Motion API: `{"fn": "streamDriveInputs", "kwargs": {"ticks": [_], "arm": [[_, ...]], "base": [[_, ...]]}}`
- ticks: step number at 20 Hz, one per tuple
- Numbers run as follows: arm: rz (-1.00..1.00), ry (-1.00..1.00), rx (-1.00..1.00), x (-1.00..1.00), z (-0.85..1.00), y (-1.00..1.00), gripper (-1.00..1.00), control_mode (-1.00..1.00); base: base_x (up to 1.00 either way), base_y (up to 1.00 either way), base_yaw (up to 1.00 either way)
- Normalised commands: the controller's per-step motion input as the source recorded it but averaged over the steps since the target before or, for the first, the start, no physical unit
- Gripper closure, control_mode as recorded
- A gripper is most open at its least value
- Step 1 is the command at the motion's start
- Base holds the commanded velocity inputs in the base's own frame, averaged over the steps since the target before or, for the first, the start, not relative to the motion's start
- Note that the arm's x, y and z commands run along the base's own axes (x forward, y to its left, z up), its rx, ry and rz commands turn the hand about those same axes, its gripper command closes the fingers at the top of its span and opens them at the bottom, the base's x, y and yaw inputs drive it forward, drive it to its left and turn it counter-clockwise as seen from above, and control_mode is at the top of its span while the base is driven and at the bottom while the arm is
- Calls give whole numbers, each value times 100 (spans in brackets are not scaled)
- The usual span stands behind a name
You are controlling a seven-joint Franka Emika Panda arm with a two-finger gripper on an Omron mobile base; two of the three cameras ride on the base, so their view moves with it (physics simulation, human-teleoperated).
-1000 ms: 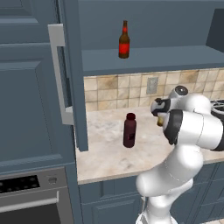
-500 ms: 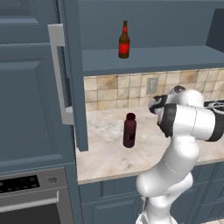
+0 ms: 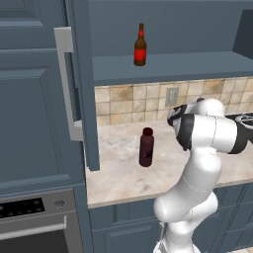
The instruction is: Sort all alcoholic drinks to one cabinet, and non-alcoholic drinks to the other.
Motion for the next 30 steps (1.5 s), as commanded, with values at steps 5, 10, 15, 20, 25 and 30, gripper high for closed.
{"fn": "streamDriveInputs", "kwargs": {"ticks": [5, 10, 15, 20, 25, 30], "arm": [[0, 0, 0, 5, -13, -1, -100, -100], [0, 0, 0, 15, -8, 0, -100, -100], [0, 0, 0, 15, -6, 0, -100, -100], [1, 0, 0, 10, -9, -2, -100, -100], [1, 0, 0, 11, -6, -1, -100, -100], [0, 0, 0, 6, -3, 0, -100, -100]], "base": [[0, 0, 0], [0, 0, 0], [0, 0, 0], [0, 0, 0], [0, 0, 0], [0, 0, 0]]}}
